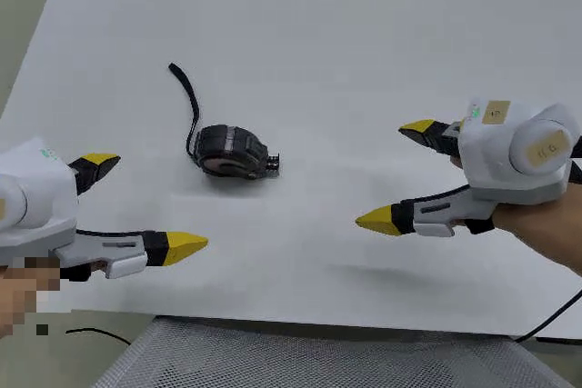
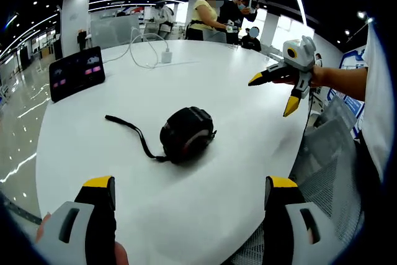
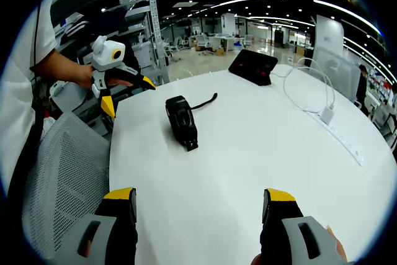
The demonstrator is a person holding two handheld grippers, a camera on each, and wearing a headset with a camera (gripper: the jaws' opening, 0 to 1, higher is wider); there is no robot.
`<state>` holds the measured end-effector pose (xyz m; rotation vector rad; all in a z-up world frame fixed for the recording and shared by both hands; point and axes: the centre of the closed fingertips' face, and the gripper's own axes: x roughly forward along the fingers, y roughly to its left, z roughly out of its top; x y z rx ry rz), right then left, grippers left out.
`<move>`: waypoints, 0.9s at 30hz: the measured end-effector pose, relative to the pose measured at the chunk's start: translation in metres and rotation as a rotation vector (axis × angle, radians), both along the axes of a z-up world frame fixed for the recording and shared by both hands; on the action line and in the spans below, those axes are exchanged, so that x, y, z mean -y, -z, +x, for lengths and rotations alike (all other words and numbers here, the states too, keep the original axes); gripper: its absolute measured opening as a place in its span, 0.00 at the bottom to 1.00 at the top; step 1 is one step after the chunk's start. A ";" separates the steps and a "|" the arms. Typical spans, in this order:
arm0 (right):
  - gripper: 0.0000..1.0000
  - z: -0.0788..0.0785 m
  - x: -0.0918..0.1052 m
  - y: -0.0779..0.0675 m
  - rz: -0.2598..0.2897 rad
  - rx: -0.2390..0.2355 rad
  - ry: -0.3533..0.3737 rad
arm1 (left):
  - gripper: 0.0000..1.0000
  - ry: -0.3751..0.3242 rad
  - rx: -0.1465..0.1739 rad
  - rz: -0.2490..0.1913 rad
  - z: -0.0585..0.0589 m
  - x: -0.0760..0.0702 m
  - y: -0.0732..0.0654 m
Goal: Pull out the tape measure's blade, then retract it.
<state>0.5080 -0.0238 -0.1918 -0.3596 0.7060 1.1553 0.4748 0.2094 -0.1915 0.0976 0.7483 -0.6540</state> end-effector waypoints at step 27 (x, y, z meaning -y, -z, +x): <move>0.99 -0.019 0.042 -0.003 -0.008 0.010 0.062 | 0.99 0.080 -0.012 0.060 -0.016 -0.013 -0.002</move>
